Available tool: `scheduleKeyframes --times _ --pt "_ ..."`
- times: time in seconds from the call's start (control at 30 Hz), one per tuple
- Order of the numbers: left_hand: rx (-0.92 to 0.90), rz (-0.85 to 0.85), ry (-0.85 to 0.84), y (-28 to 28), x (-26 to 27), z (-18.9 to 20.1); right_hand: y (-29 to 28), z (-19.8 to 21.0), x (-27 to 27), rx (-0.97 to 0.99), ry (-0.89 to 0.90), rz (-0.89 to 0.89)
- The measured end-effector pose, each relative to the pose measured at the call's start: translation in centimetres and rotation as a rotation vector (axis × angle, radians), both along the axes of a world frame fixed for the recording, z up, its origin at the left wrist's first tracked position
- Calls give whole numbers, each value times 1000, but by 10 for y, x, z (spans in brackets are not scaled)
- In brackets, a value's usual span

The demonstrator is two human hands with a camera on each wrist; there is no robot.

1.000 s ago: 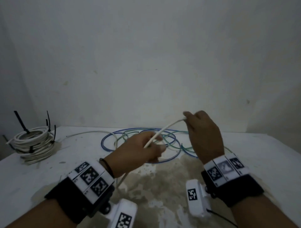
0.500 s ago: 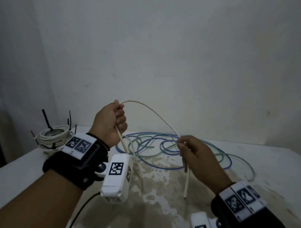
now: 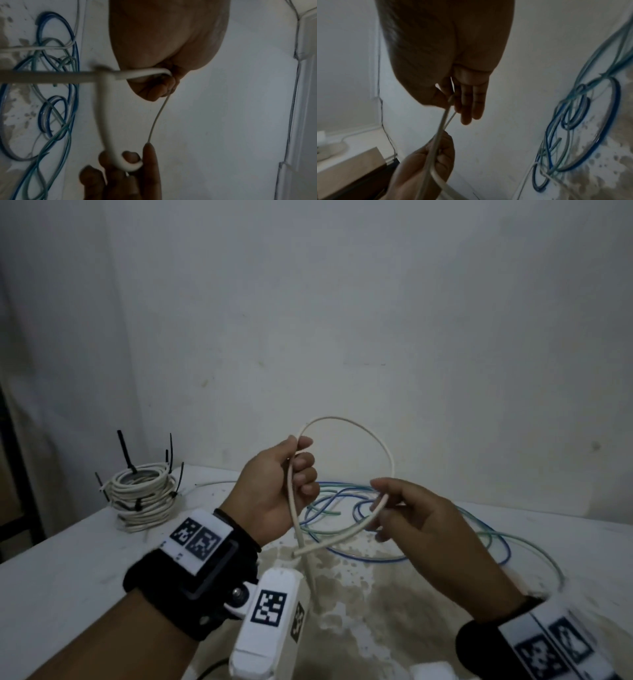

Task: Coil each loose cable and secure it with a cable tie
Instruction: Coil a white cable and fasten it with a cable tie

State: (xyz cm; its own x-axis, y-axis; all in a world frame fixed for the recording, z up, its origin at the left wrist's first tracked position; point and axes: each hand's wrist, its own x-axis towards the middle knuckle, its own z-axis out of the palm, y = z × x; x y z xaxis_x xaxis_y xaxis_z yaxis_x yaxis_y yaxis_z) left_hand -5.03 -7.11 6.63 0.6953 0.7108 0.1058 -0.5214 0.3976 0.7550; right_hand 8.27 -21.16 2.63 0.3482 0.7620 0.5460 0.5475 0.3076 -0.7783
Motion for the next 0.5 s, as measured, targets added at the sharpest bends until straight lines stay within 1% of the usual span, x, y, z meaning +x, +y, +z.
scheduleKeyframes --times 0.03,0.07,0.13,0.27,0.33,0.37,0.5 --pt "-12 -4 -16 0 0 0 0 -4 1 -31 -9 38" --pt "-24 -11 -31 1 0 0 0 -6 2 -35 -58 37" --pt "-41 -20 -54 2 -2 -1 0 -8 6 18 -225 -23" --pt "-79 -56 -86 2 -5 -3 -1 -5 4 231 -481 -304" --pt "-92 -61 -93 2 -6 -5 0 -6 5 326 -509 -403" --pt "-95 -49 -95 2 -6 -7 1 -7 5 348 -506 -411" --pt "-54 8 -86 -6 -5 -10 8 -13 -6 313 -408 -304"
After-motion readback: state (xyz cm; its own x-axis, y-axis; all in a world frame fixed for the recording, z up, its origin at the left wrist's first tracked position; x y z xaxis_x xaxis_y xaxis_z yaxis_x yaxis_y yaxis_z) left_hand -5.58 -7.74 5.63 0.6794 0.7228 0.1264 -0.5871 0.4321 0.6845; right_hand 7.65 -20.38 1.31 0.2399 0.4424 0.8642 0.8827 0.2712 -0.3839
